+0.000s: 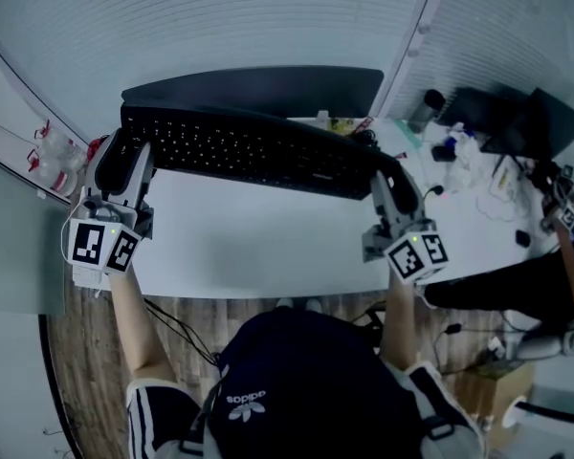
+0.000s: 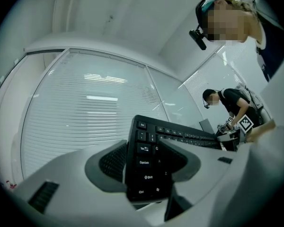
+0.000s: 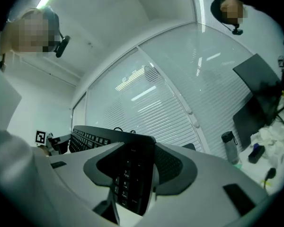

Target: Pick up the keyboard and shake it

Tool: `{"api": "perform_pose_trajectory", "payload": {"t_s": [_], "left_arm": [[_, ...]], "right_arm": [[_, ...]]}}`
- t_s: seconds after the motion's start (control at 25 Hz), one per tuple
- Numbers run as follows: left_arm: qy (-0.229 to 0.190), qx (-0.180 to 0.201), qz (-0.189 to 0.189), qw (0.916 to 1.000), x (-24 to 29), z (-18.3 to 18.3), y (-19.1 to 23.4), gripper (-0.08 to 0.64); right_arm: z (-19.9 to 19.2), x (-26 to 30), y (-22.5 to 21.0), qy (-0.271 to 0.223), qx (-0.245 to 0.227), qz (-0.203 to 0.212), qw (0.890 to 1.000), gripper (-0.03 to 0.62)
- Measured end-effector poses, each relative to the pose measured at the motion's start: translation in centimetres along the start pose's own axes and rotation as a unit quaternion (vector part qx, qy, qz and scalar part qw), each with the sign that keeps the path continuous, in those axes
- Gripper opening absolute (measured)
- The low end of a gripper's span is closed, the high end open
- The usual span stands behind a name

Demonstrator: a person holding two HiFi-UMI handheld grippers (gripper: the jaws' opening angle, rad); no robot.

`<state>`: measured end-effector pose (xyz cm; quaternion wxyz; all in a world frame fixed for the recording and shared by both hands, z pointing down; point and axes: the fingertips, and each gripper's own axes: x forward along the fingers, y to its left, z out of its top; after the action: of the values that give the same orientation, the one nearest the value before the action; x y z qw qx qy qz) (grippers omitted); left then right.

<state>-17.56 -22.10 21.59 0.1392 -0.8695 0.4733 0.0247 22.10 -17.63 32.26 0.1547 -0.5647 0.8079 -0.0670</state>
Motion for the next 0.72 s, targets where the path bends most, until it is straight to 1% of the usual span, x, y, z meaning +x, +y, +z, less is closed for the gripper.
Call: {"api": "perform_pose_trajectory", "payload": {"t_s": [0.16,0.24,0.32,0.4,0.48,0.6,0.72], "left_arm": [[0.002,-0.012,-0.005,0.9999,-0.6,-0.3,0.2,0.209],[0.001,-0.010,-0.001,0.9999,-0.2,-0.2,0.5,0.209],[0.001,-0.009,0.002,1.0000,-0.1,-0.1,0.5,0.209],[0.001,-0.009,0.004,1.0000,-0.1,0.0,0.2,0.209],[0.001,-0.011,0.005,0.9999,-0.2,0.0,-0.1,0.208],[-0.002,-0.019,0.001,0.9998,-0.7,-0.2,-0.2,0.209],[-0.008,-0.028,-0.003,0.9996,-0.9,-0.5,0.3,0.209]], "right_arm": [[-0.6,-1.1,-0.2,0.005,0.027,0.013,1.000,0.184],[-0.1,0.0,-0.4,0.005,0.021,0.009,1.000,0.184],[0.0,-0.7,-0.3,0.009,0.023,0.004,1.000,0.184],[0.0,-1.6,0.1,0.009,0.022,0.011,1.000,0.183],[0.1,-0.7,-0.3,-0.002,0.027,0.011,1.000,0.181],[1.1,-0.1,0.1,0.000,0.005,0.009,1.000,0.183],[0.9,-0.8,0.0,-0.010,0.018,0.023,1.000,0.166]]}}
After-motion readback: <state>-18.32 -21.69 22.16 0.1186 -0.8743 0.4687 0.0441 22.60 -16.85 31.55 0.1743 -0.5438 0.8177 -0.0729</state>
